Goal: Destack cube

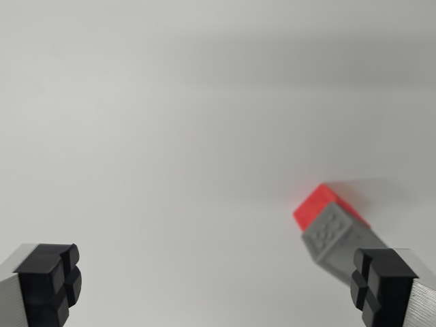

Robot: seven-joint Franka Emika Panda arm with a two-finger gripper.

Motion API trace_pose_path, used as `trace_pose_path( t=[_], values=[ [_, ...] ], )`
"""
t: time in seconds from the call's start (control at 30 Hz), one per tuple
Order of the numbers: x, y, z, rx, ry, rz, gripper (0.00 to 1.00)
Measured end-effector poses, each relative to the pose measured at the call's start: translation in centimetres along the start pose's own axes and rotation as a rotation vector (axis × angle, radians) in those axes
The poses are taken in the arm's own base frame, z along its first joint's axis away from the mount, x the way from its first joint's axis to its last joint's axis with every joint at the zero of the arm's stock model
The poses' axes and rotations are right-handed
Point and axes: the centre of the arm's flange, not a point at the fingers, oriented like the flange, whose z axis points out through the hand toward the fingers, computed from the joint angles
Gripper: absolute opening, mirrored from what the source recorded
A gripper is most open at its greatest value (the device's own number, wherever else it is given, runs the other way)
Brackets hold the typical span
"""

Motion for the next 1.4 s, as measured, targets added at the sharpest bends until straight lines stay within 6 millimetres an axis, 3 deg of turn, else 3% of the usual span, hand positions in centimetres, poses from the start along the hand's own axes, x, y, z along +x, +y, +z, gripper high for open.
trace_pose_path(
  t=[0.8, 1.4],
  values=[
    [0.1, 0.7, 0.6, -0.004, -0.003, 0.022, 1.0],
    [0.5, 4.0, 2.8, -0.002, -0.01, 0.138, 1.0]
  ],
)
